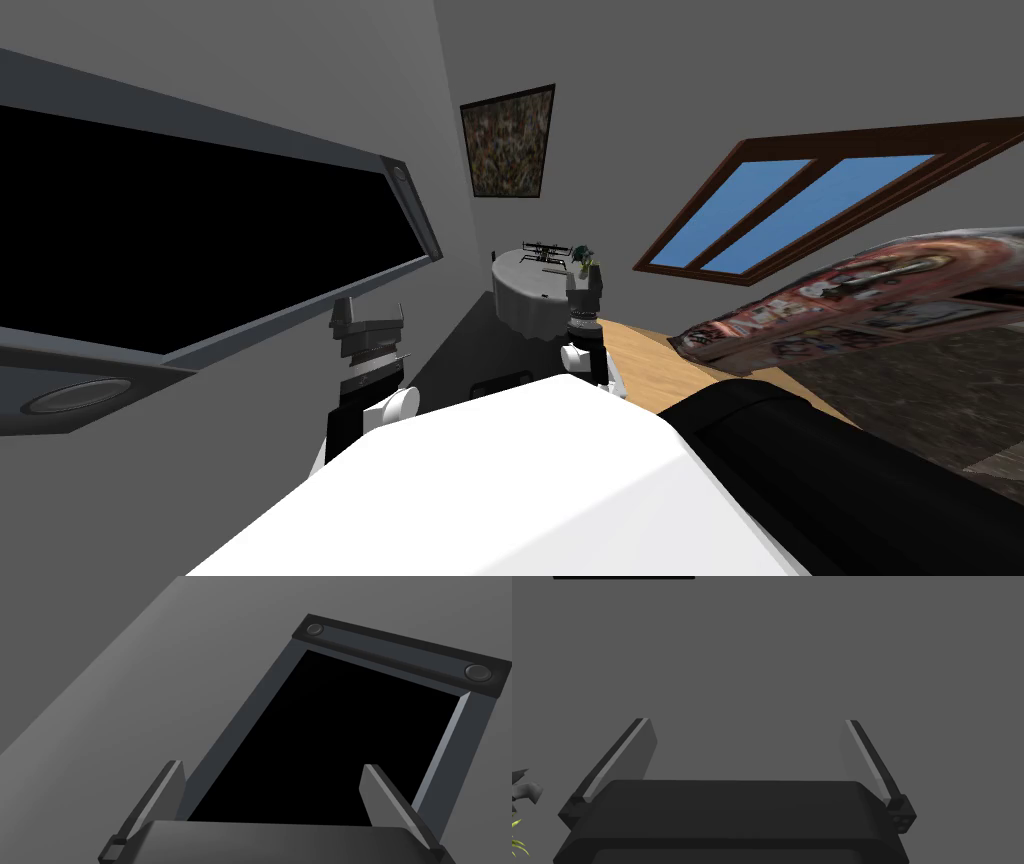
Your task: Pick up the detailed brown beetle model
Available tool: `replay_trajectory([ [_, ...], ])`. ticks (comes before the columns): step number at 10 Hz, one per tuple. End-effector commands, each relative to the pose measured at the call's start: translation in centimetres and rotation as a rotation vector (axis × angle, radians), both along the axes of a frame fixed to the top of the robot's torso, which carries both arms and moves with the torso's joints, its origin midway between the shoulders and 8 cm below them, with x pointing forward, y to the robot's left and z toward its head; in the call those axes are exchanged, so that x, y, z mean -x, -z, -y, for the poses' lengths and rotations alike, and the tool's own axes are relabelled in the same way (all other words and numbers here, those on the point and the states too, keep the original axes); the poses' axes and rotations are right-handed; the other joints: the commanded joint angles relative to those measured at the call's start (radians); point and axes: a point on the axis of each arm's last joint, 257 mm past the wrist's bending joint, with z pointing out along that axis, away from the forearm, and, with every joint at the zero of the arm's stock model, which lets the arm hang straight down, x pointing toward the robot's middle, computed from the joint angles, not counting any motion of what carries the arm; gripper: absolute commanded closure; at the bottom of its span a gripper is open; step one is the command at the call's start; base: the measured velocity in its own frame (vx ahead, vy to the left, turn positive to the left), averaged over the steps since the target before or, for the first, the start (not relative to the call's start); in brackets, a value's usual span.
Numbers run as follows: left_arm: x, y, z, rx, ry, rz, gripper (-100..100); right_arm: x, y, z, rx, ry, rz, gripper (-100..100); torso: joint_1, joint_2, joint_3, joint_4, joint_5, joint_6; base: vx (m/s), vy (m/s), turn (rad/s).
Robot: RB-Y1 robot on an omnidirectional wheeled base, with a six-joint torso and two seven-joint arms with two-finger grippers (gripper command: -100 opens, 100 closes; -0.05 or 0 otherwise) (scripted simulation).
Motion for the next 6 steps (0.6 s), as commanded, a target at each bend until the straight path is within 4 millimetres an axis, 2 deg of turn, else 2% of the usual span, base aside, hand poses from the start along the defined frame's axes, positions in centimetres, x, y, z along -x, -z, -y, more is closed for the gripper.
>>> replay_trajectory([
  [1,0.0,0.0,0.0,0.000,0.000,0.000,0,-0.4,0.2,-0.1,-0.004,-0.033,-0.011,-100,0.000,0.000,0.000,0.000,0.000,0.000,-0.009,-0.011,0.001],
  [6,0.0,0.0,0.0,0.000,0.000,0.000,0,-2.3,0.9,-0.2,-0.086,-0.187,-0.063,-100,-0.003,0.002,0.001,0.000,-0.001,0.000,-0.027,-0.037,0.005],
])
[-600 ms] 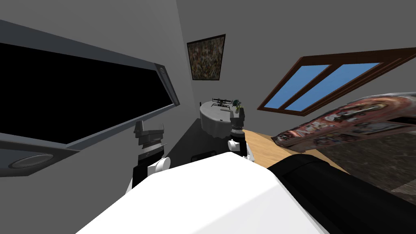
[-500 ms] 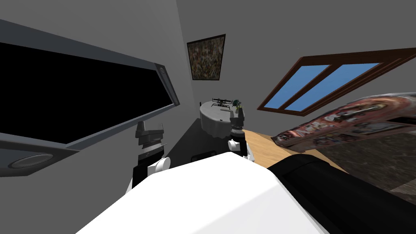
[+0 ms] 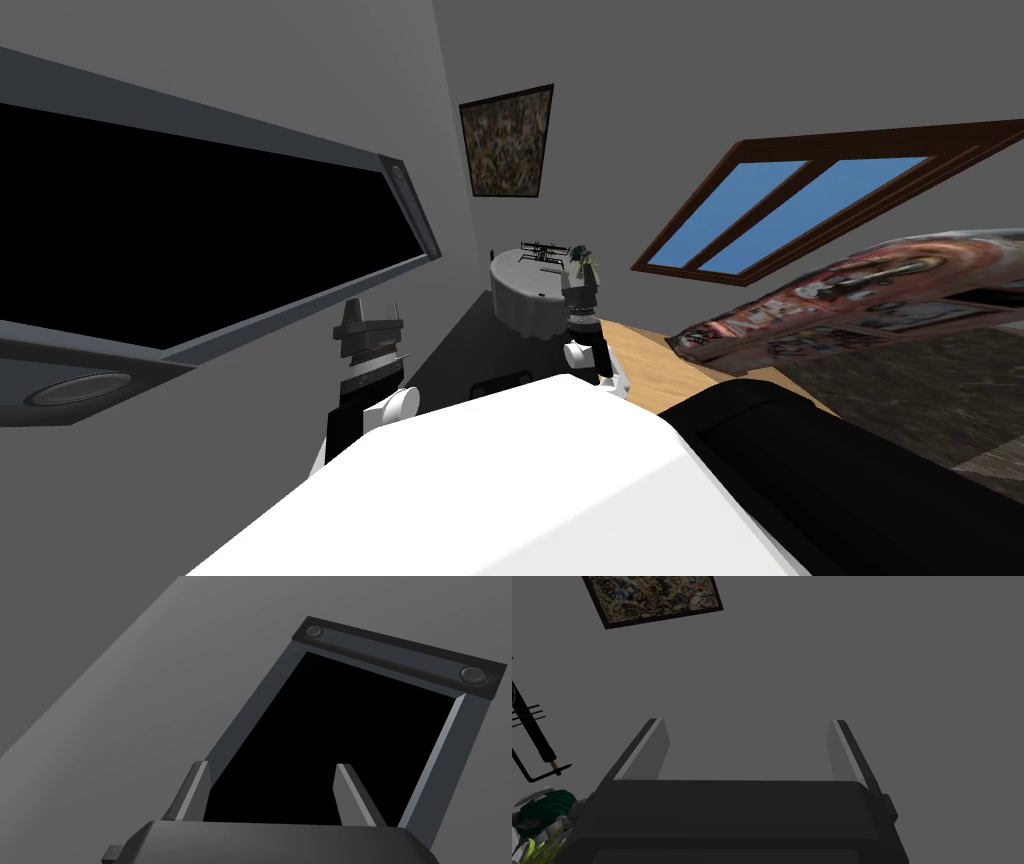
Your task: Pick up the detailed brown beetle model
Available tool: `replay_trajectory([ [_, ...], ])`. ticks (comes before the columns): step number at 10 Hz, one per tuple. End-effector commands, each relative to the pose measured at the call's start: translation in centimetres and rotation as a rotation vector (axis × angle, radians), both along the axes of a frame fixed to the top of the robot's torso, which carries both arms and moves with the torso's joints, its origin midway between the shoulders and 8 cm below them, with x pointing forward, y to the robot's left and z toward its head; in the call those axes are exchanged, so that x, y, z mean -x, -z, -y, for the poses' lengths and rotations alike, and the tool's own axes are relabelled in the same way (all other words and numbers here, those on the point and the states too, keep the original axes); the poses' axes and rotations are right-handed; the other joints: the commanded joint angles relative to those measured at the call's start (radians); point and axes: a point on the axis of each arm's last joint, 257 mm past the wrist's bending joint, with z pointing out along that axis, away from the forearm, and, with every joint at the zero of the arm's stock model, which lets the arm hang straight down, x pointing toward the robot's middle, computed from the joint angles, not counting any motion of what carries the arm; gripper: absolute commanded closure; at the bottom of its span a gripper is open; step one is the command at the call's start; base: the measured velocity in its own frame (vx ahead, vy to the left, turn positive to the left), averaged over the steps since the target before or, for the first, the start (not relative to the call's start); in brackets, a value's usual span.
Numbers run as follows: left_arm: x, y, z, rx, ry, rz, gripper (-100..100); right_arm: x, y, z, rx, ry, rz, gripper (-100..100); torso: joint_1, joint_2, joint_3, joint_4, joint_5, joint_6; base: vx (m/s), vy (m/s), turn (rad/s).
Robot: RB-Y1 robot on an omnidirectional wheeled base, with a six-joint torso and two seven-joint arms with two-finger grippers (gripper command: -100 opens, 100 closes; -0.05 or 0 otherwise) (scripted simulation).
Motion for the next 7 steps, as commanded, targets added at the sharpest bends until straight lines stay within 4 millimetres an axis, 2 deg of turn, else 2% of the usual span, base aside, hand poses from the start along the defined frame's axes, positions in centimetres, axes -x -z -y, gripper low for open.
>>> replay_trajectory([
  [1,0.0,0.0,0.0,0.000,0.000,0.000,0,-0.8,0.3,0.0,-0.041,-0.060,-0.024,-100,0.000,0.000,0.000,0.000,0.000,0.000,-0.014,-0.041,0.002],
  [4,0.0,0.0,0.0,0.000,0.000,0.000,0,-1.6,0.6,0.0,-0.087,-0.119,-0.048,-100,0.000,-0.001,-0.001,0.000,0.000,0.000,-0.013,-0.032,0.006],
  [7,0.0,0.0,0.0,0.000,0.000,0.000,0,-3.3,1.2,-0.1,-0.168,-0.226,-0.108,-100,0.001,0.000,0.000,0.000,0.000,0.000,-0.024,-0.037,0.006],
])
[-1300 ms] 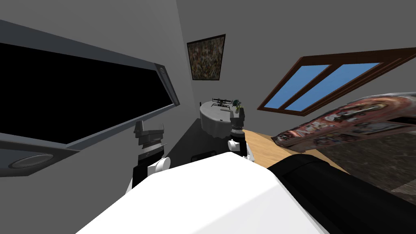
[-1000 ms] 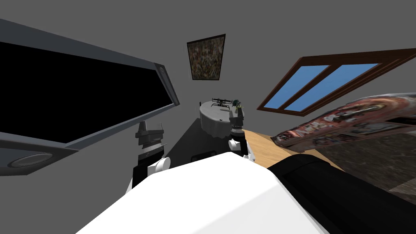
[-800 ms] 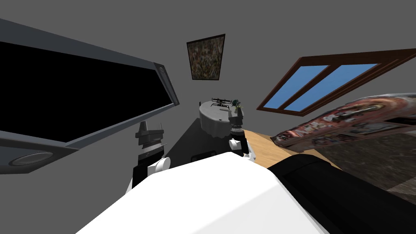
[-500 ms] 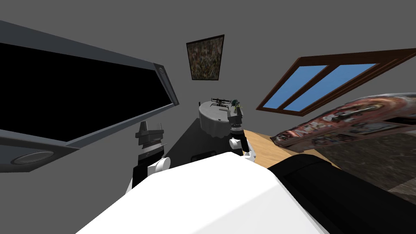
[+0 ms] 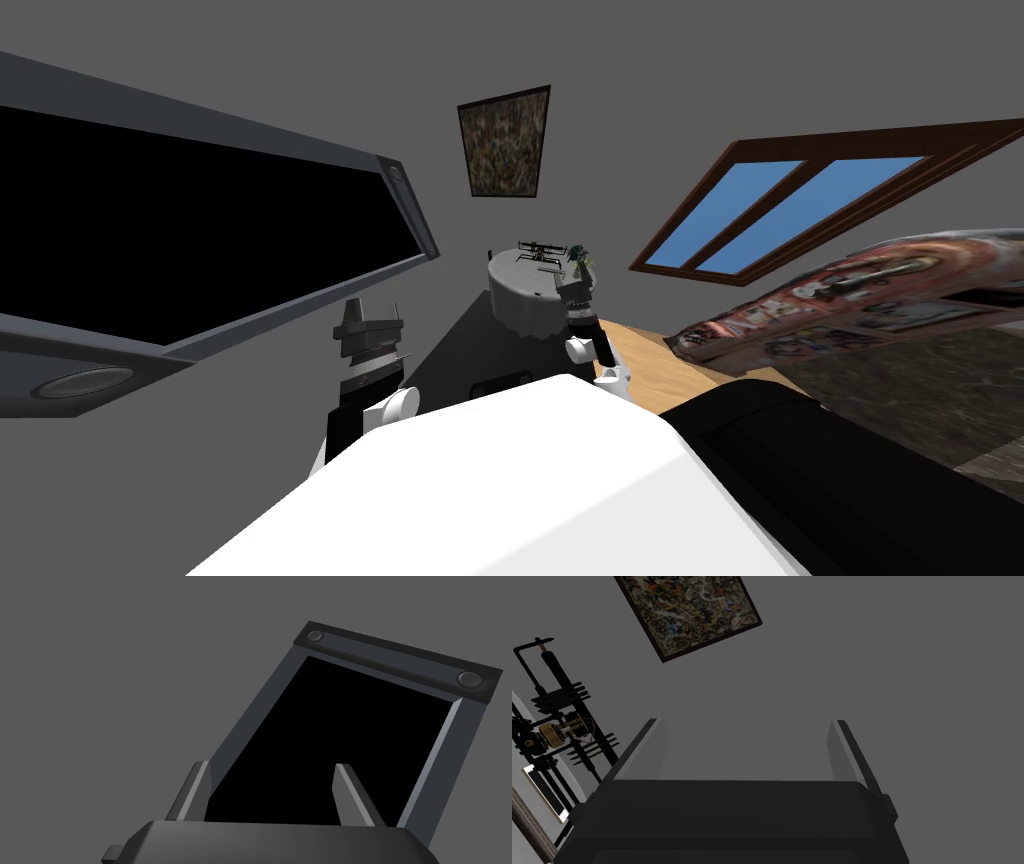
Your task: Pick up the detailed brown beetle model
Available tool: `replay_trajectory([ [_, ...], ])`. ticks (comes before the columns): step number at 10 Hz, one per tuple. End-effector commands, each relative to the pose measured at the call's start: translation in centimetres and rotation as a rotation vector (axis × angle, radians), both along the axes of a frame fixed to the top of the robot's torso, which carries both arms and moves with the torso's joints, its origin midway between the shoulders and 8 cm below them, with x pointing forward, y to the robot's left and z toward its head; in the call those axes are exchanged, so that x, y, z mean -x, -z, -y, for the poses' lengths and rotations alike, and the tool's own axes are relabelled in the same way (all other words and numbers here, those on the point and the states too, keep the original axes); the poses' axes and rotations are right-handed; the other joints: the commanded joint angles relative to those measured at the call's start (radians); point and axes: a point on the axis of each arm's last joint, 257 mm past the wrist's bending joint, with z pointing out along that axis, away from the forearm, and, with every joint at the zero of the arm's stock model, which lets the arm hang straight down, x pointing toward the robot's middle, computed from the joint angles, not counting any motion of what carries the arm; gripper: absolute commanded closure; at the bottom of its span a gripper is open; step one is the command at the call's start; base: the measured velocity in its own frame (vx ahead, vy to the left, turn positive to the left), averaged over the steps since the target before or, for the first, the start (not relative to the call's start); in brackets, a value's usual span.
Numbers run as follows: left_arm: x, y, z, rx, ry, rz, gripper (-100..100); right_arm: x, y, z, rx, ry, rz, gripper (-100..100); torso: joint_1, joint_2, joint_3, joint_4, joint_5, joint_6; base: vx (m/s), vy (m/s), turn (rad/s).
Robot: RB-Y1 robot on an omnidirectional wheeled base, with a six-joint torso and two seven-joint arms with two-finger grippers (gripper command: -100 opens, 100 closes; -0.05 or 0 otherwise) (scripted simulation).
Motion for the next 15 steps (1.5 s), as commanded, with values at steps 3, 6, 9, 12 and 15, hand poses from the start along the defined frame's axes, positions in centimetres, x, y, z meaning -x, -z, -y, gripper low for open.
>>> replay_trajectory([
  [3,0.0,0.0,0.0,0.000,0.000,0.000,0,-1.4,0.6,-0.1,-0.090,-0.102,-0.055,-100,0.000,0.000,0.000,0.000,0.000,0.000,-0.018,-0.035,0.008],
  [6,0.0,0.0,0.0,0.000,0.000,0.000,0,-3.4,1.6,-0.5,-0.172,-0.206,-0.138,-100,0.000,0.000,0.000,0.000,0.000,0.000,-0.021,-0.042,0.009],
  [9,0.0,0.0,0.0,0.000,0.000,0.000,0,-4.4,2.2,-0.7,-0.243,-0.277,-0.188,-100,0.002,-0.001,0.000,0.000,0.000,0.000,-0.015,-0.026,0.007],
  [12,0.0,0.0,0.0,0.000,0.000,0.000,0,-5.4,2.8,-1.0,-0.317,-0.346,-0.241,-100,0.000,0.000,0.000,0.000,0.000,0.000,-0.019,-0.038,0.011],
  [15,0.0,0.0,0.0,0.000,0.000,0.000,0,-6.3,3.4,-1.3,-0.382,-0.404,-0.297,-100,0.001,-0.001,0.000,0.000,0.000,0.000,-0.010,-0.031,0.008],
])
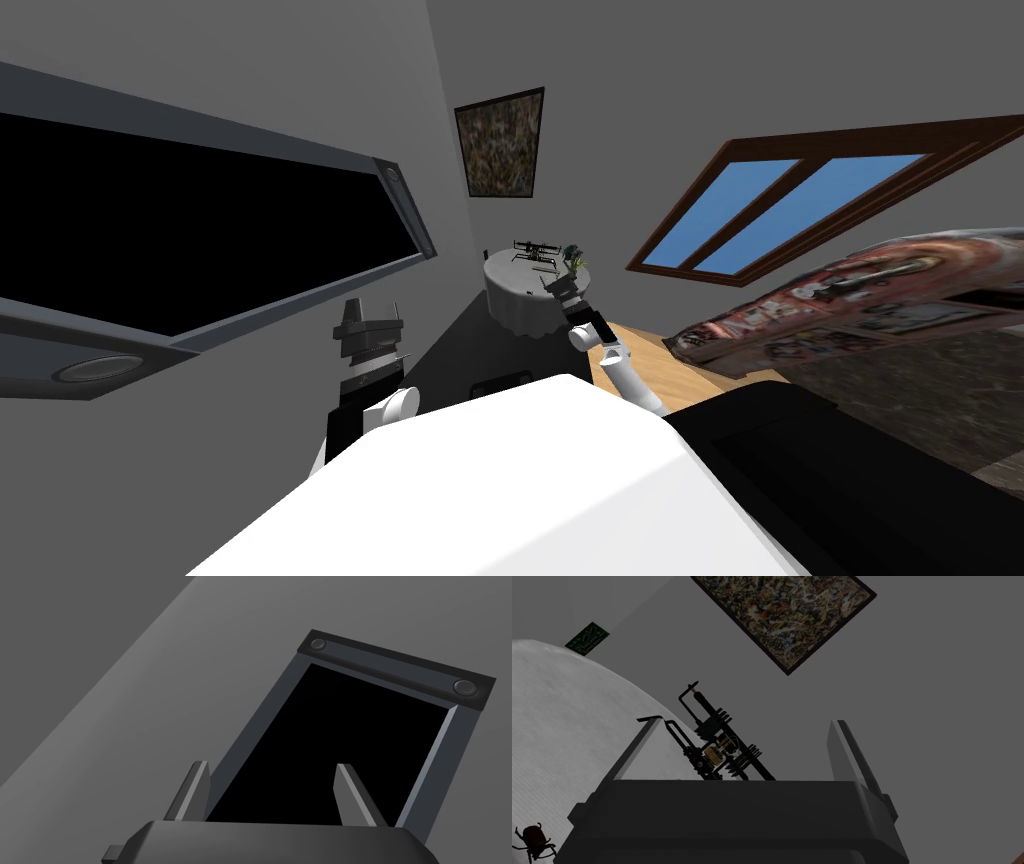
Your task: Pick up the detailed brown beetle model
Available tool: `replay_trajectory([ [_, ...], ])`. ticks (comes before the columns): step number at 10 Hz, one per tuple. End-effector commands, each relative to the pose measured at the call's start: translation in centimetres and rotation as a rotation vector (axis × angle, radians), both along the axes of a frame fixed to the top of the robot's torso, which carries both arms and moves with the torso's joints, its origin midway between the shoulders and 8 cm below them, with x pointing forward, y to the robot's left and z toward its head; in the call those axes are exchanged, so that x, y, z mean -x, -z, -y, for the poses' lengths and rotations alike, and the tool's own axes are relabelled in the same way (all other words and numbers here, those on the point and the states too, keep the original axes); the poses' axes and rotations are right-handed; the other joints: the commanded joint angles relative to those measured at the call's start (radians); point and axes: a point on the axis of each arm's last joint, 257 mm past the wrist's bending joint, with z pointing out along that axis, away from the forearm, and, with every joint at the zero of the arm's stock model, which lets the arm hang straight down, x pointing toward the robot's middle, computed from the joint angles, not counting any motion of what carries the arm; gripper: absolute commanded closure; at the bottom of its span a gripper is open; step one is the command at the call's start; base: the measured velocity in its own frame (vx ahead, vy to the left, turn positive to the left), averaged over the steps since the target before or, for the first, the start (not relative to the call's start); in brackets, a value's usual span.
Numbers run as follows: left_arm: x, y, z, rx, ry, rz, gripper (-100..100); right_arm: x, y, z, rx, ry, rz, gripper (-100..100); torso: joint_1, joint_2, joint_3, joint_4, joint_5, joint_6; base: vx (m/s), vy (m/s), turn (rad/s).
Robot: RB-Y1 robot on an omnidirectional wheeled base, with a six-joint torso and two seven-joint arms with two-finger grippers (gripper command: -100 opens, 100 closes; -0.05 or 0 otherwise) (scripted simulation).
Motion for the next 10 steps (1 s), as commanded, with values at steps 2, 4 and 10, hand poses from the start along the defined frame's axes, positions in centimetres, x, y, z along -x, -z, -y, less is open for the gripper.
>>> replay_trajectory([
  [2,0.0,0.0,0.0,0.000,0.000,0.000,0,-1.1,0.7,-0.4,-0.067,-0.061,-0.064,-100,-0.001,0.000,0.000,0.000,0.000,0.000,-0.009,-0.025,0.012],
  [4,0.0,0.0,0.0,0.000,0.000,0.000,0,-1.9,1.4,-0.8,-0.121,-0.112,-0.128,-100,-0.001,0.000,0.000,0.000,0.000,0.000,-0.015,-0.038,0.016],
  [10,0.0,0.0,0.0,0.000,0.000,0.000,0,-4.1,3.7,-2.1,-0.249,-0.234,-0.321,-100,0.000,0.000,0.000,0.000,0.000,0.000,-0.002,-0.026,0.015],
])
